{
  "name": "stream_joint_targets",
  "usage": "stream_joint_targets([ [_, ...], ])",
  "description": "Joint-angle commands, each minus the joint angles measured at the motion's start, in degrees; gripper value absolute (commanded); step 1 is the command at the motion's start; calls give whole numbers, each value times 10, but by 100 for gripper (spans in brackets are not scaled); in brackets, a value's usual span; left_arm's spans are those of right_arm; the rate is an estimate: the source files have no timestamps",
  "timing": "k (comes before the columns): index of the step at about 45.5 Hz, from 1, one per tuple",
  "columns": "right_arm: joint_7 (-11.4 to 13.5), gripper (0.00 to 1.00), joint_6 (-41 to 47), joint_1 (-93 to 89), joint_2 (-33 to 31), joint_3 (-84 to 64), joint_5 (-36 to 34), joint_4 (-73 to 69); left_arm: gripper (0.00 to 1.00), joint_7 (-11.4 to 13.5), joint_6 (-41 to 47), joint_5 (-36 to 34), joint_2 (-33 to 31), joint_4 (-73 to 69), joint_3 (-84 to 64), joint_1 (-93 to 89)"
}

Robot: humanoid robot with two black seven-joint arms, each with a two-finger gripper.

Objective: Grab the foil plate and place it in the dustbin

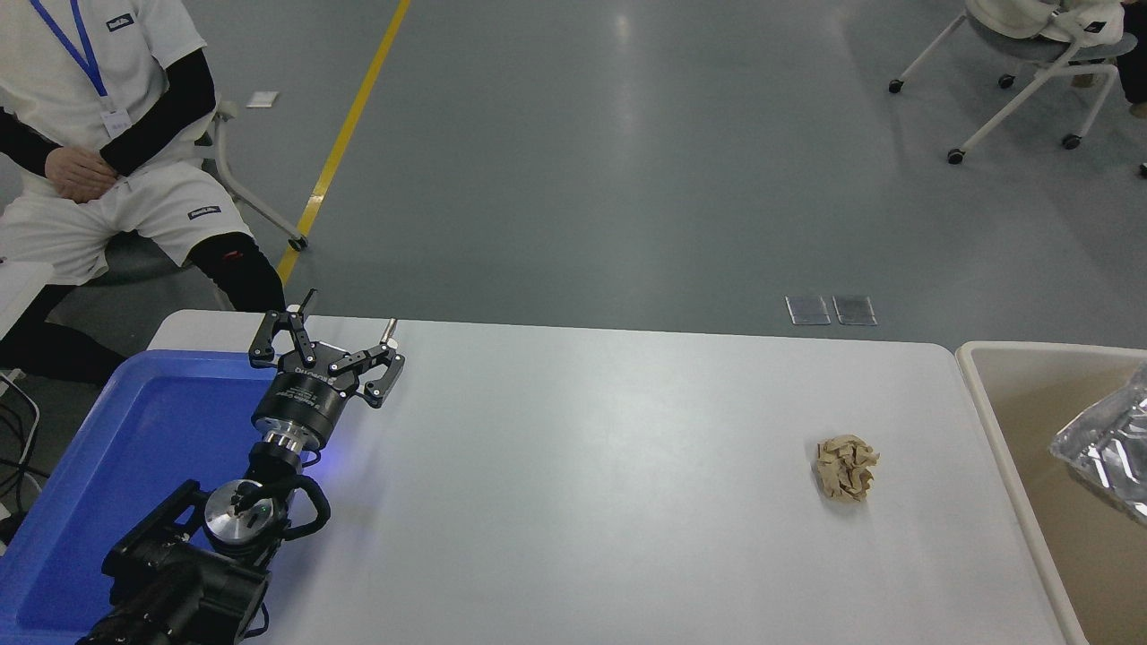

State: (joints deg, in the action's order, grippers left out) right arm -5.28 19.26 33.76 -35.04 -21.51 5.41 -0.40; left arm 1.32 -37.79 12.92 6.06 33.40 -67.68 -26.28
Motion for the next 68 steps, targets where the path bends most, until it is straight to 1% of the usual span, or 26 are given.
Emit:
stream_joint_targets([
  [1, 5, 0, -20, -15, 12, 20, -2, 1, 99, 0, 0, 0, 0, 0, 0, 0],
  [10, 5, 0, -21, -22, 11, 21, -2, 2, 99, 0, 0, 0, 0, 0, 0, 0],
  [11, 5, 6, -22, -22, 10, 21, -2, 2, 99, 0, 0, 0, 0, 0, 0, 0],
  [12, 5, 20, -23, -22, 9, 21, -1, 2, 99, 0, 0, 0, 0, 0, 0, 0],
  [16, 4, 84, -45, -24, 9, 20, 3, 2, 99, 0, 0, 0, 0, 0, 0, 0],
  [17, 4, 97, -57, -25, 9, 20, 3, 3, 99, 0, 0, 0, 0, 0, 0, 0],
  [18, 4, 100, -67, -24, 9, 20, 3, 2, 99, 0, 0, 0, 0, 0, 0, 0],
  [22, 4, 100, -86, -26, 11, 19, 3, 1, 99, 0, 0, 0, 0, 0, 0, 0],
  [34, 4, 100, -85, -15, 5, 19, 4, 4, 99, 0, 0, 0, 0, 0, 0, 0],
  [42, 4, 100, -84, 24, 2, 12, 4, 25, 99, 0, 0, 0, 0, 0, 0, 0],
  [49, 4, 100, -79, 82, -38, 7, 6, 6, 99, 0, 0, 0, 0, 0, 0, 0],
  [53, 5, 100, -71, 135, -67, 5, 7, -50, 99, 0, 0, 0, 0, 0, 0, 0],
  [57, 6, 100, -71, 201, -116, 2, 16, -135, 99, 0, 0, 0, 0, 0, 0, 0],
  [62, 6, 100, -71, 291, -170, -16, 71, -241, 99, 0, 0, 0, 0, 0, 0, 0],
  [68, 6, 100, -71, 400, -194, -61, 130, -323, 99, 0, 0, 0, 0, 0, 0, 0],
])
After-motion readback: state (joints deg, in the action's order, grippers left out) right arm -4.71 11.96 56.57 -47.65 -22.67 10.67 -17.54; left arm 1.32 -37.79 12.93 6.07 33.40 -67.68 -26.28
